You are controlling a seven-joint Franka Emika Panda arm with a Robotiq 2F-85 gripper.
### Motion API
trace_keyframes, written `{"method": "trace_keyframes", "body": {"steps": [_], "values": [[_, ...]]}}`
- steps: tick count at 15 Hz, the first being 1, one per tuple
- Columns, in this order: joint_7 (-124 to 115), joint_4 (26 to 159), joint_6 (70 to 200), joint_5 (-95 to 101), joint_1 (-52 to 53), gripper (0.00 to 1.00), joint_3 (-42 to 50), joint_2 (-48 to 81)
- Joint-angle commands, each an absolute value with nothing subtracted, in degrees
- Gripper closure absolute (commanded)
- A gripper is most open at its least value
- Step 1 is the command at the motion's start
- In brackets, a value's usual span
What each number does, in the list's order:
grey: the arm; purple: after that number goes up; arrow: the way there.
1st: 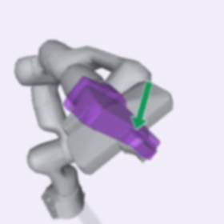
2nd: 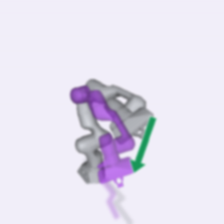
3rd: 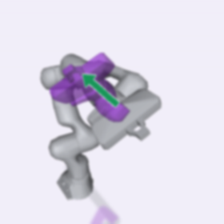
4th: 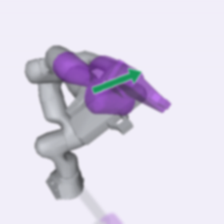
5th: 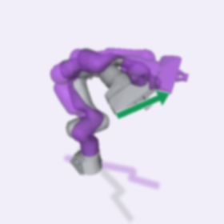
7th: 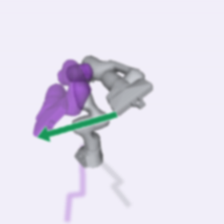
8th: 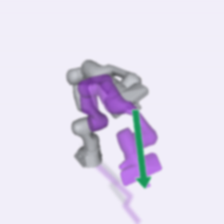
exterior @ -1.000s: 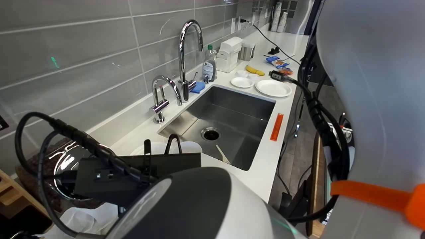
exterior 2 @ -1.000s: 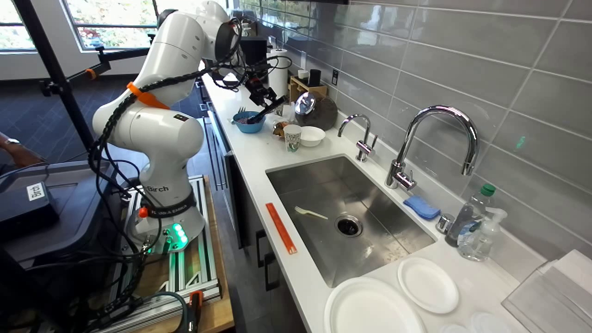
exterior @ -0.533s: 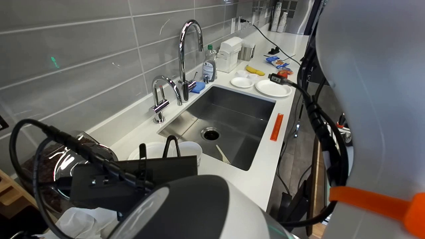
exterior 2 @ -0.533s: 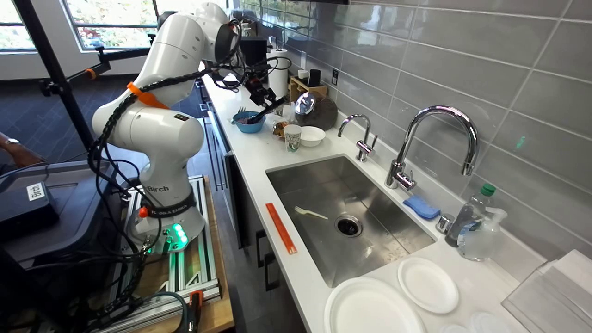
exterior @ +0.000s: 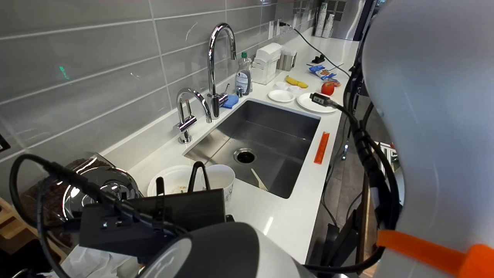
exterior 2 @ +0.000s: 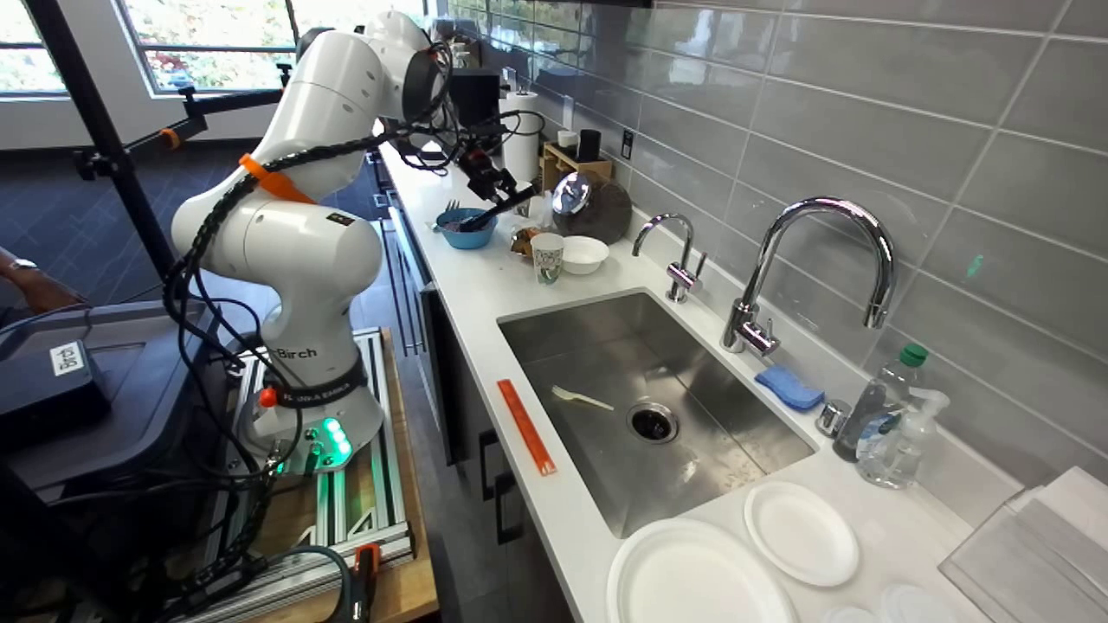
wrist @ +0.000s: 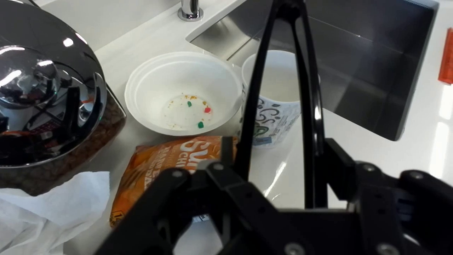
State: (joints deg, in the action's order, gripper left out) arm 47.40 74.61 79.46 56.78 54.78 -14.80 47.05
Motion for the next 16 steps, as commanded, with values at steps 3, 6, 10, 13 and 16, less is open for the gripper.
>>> {"method": "trace_keyframes", "body": {"steps": [3, 6, 10, 13, 16], "values": [[50.4, 70.7, 76.5, 58.1, 56.3, 0.37, -14.0, 49.9], [51.2, 70.1, 76.3, 58.1, 56.5, 0.38, -13.8, 50.4], [51.9, 69.3, 76.1, 58.1, 56.8, 0.42, -13.5, 50.9], [52.4, 69.1, 76.1, 58.0, 57.0, 0.67, -13.2, 51.0], [52.6, 69.1, 76.0, 58.0, 57.0, 0.81, -13.0, 51.1]]}}
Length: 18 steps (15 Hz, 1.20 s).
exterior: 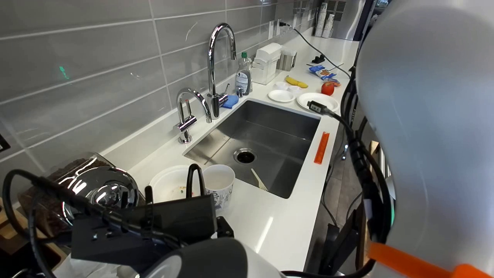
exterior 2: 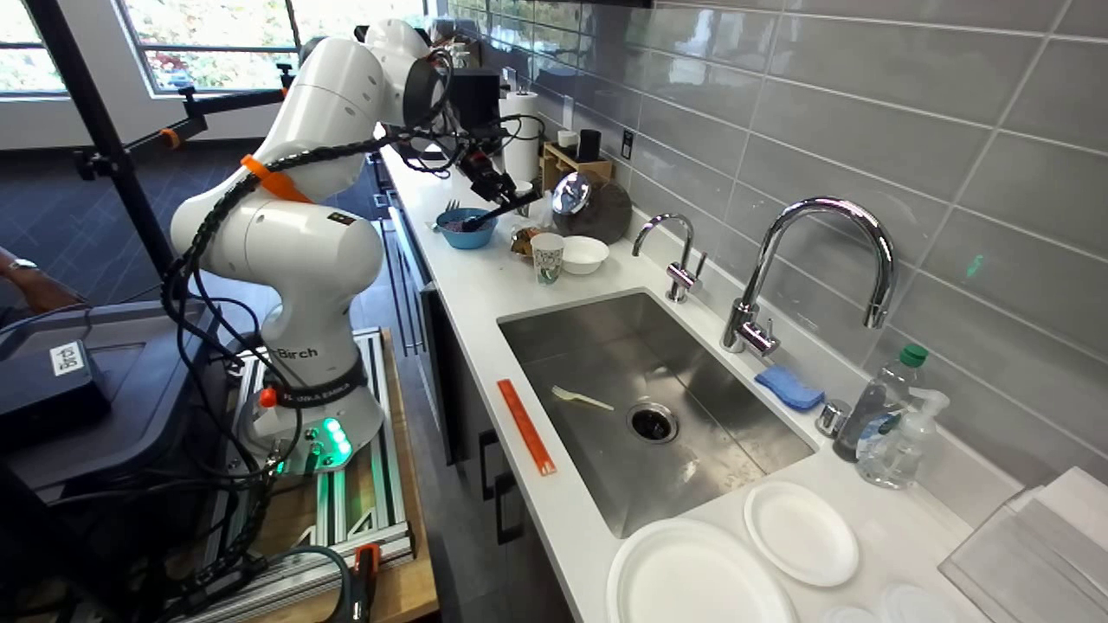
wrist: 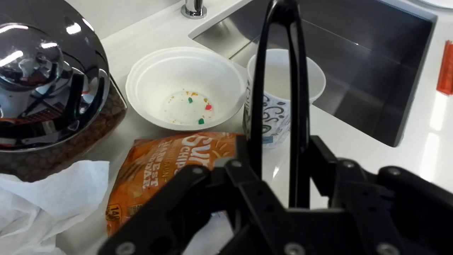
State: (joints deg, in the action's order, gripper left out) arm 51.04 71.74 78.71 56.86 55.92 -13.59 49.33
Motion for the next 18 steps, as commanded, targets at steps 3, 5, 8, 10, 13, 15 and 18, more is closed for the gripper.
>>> {"method": "trace_keyframes", "body": {"steps": [3, 5, 8, 10, 13, 15, 18], "values": [[52.3, 69.2, 76.1, 58.1, 57.1, 0.85, -12.8, 50.7], [51.9, 69.4, 76.4, 58.1, 57.1, 0.85, -12.8, 50.3], [51.2, 69.2, 76.6, 58.0, 57.1, 0.85, -12.6, 49.7], [50.7, 68.9, 76.7, 57.9, 57.0, 0.85, -12.6, 49.5], [50.1, 68.4, 77.0, 57.6, 56.6, 0.85, -12.3, 49.4], [49.6, 68.0, 77.3, 57.5, 56.3, 0.85, -12.0, 49.3], [48.4, 67.5, 77.6, 57.5, 55.9, 0.85, -11.5, 49.2]]}}
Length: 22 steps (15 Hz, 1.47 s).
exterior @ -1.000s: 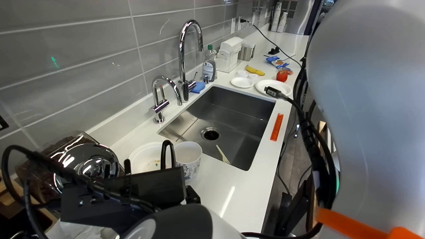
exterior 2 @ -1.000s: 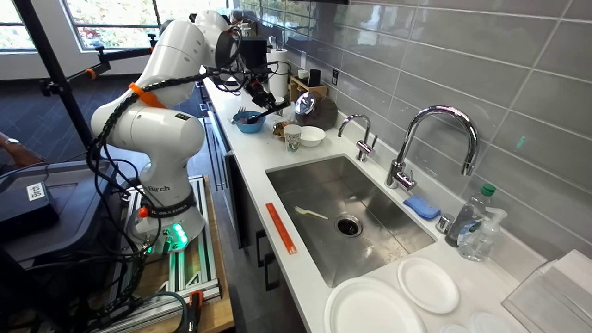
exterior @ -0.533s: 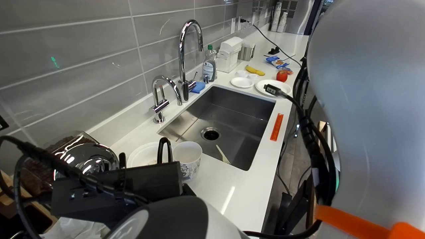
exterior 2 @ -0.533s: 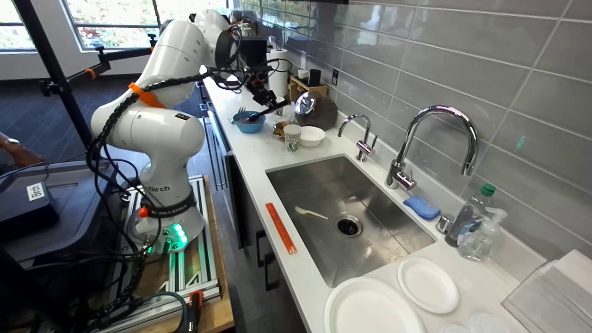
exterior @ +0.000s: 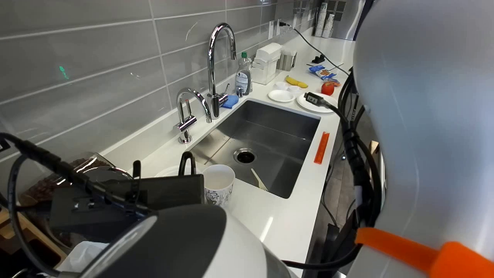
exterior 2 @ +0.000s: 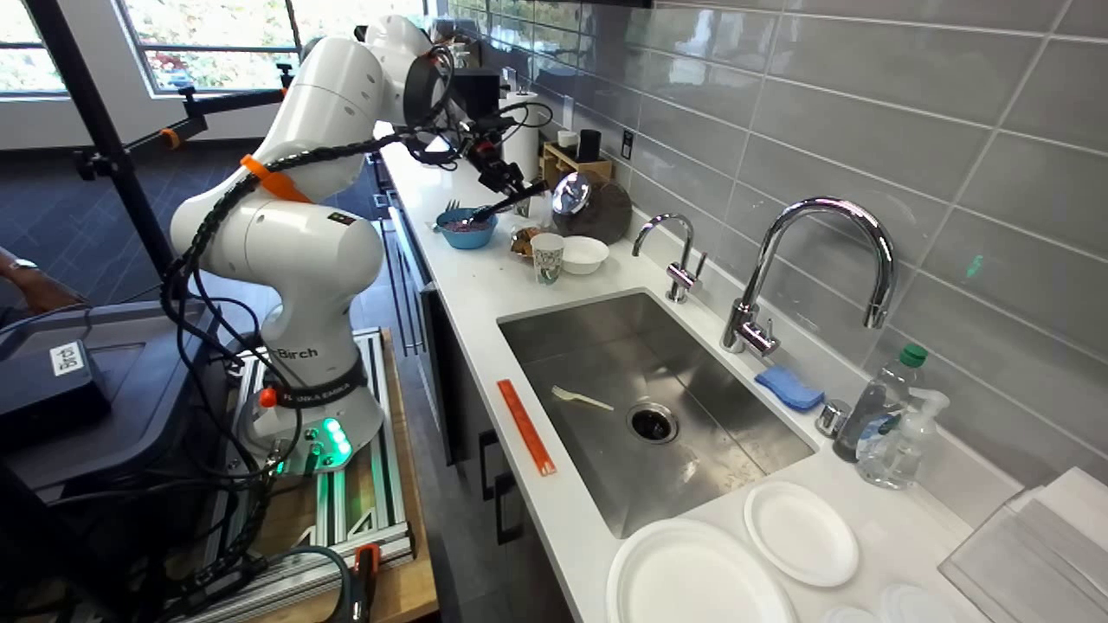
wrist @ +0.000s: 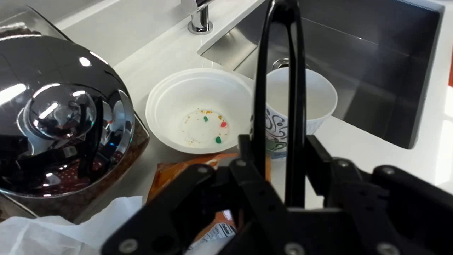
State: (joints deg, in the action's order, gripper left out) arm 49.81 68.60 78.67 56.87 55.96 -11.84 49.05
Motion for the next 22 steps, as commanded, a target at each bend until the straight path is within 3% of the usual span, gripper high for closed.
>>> {"method": "trace_keyframes", "body": {"steps": [1, 14, 22], "values": [[48.0, 67.3, 77.8, 57.4, 55.7, 0.85, -11.3, 49.2], [37.8, 68.3, 78.0, 56.4, 51.0, 0.85, -10.5, 45.4], [25.3, 80.7, 77.9, 52.5, 47.9, 0.85, -10.5, 34.7]]}}
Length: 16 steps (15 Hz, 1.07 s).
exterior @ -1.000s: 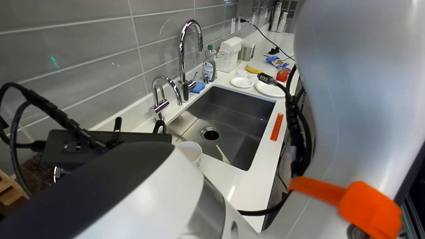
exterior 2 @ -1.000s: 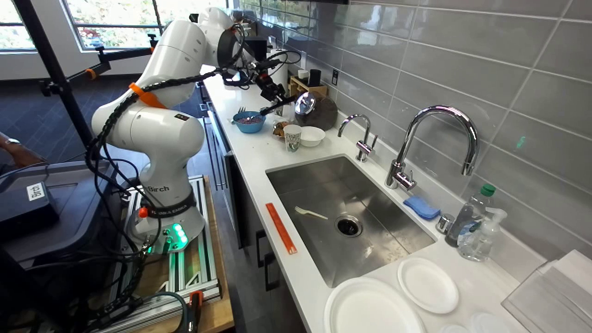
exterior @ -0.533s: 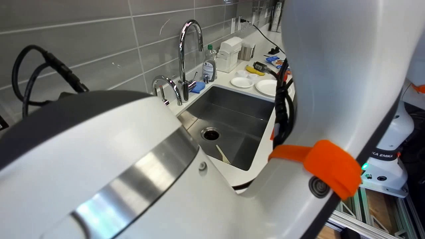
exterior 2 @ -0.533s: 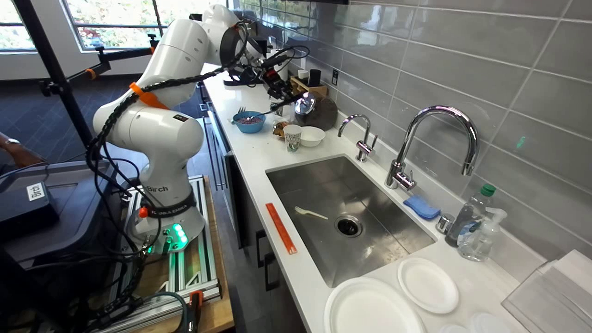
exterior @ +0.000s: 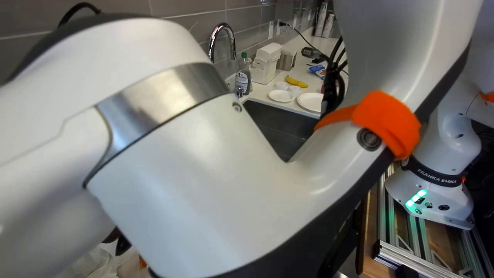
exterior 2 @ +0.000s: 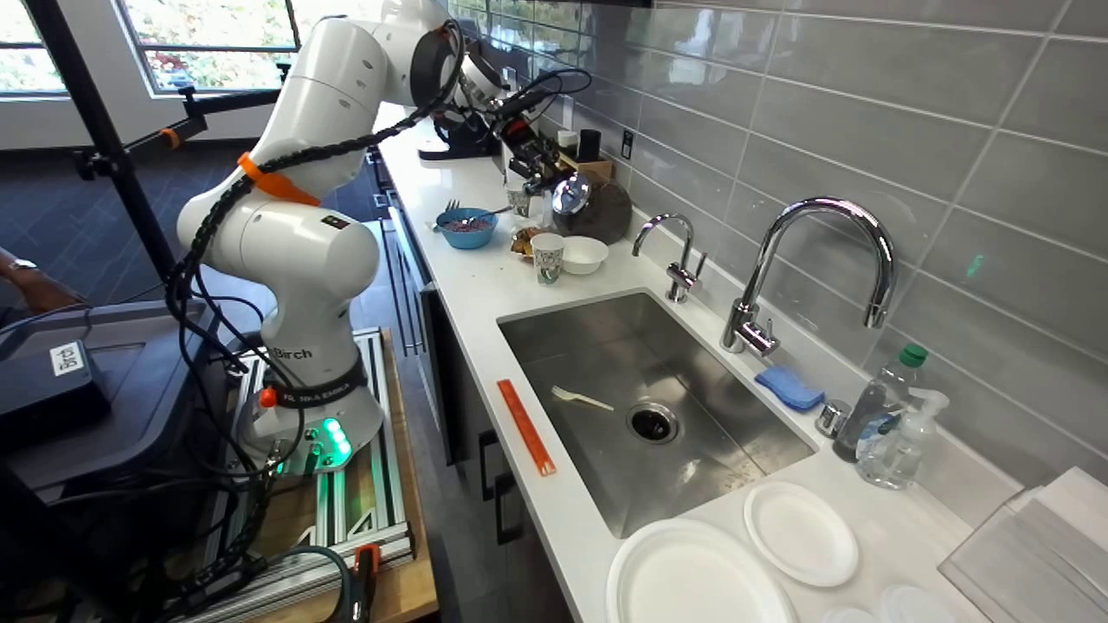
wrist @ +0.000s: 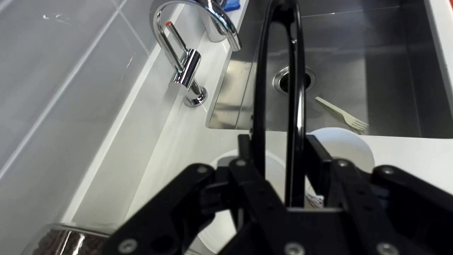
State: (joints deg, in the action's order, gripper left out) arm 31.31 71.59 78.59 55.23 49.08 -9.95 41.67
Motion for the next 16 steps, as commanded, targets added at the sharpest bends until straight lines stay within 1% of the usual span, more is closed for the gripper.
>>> {"method": "trace_keyframes", "body": {"steps": [1, 5, 10, 11, 13, 15, 16], "values": [[23.2, 83.1, 78.0, 51.5, 47.6, 0.85, -10.6, 32.7], [12.8, 93.4, 76.9, 47.2, 44.1, 0.85, -13.7, 24.6], [2.1, 106.9, 78.7, 40.8, 39.1, 0.85, -16.4, 14.3], [5.8, 98.4, 76.0, 43.8, 40.1, 0.60, -16.9, 20.6], [3.8, 102.7, 76.2, 42.7, 38.5, 0.60, -17.6, 17.4], [3.2, 104.4, 76.5, 42.5, 38.0, 0.60, -17.7, 16.1], [3.1, 104.6, 76.6, 42.5, 38.0, 0.85, -17.8, 16.0]]}}
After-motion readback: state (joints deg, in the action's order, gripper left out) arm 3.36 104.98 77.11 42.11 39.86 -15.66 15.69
